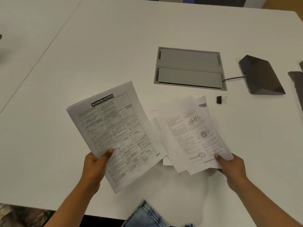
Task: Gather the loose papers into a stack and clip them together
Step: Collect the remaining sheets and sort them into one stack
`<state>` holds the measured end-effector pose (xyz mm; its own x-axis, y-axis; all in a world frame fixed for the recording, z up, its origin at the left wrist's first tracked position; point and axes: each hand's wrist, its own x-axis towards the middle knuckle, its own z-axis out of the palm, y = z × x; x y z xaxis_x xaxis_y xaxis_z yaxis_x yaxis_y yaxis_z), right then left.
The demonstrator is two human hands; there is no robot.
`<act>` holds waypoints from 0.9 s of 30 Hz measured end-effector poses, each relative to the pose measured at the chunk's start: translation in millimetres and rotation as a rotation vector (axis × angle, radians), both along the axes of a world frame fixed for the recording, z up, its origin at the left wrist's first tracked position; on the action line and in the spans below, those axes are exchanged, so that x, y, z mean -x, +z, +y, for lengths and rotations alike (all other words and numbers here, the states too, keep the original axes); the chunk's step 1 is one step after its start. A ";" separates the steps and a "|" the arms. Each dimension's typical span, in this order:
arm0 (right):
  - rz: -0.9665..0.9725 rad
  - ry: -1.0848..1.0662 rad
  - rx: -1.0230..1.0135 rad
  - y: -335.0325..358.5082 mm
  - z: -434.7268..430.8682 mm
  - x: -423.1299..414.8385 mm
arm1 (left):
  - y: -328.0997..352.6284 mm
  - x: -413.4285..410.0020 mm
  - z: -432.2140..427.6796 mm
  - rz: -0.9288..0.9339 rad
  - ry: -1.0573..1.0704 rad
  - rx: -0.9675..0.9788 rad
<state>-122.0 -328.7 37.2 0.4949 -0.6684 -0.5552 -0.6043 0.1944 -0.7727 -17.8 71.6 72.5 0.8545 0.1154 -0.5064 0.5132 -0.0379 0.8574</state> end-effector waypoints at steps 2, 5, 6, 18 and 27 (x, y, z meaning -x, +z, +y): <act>0.043 0.004 0.048 -2.2 -1.5 3.8 | 0.5 -0.7 0.8 -0.005 0.001 -0.005; 0.138 0.042 0.226 -4.3 -0.1 7.7 | 2.0 0.1 -1.5 -0.012 -0.007 -0.012; 0.163 0.062 0.283 -4.3 0.9 8.8 | 1.9 0.4 -2.7 -0.013 -0.010 -0.013; 0.221 0.122 0.576 -2.4 0.8 17.5 | 0.7 4.1 -16.4 0.009 -0.020 0.009; 0.279 0.065 0.517 1.2 3.4 8.9 | 1.6 5.0 -23.3 0.016 -0.024 0.034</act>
<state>-130.9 -325.3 38.4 0.4262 -0.8602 -0.2800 -0.7962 -0.2097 -0.5676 -22.8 48.3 74.2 0.8487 0.0777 -0.5232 0.5260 -0.0208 0.8502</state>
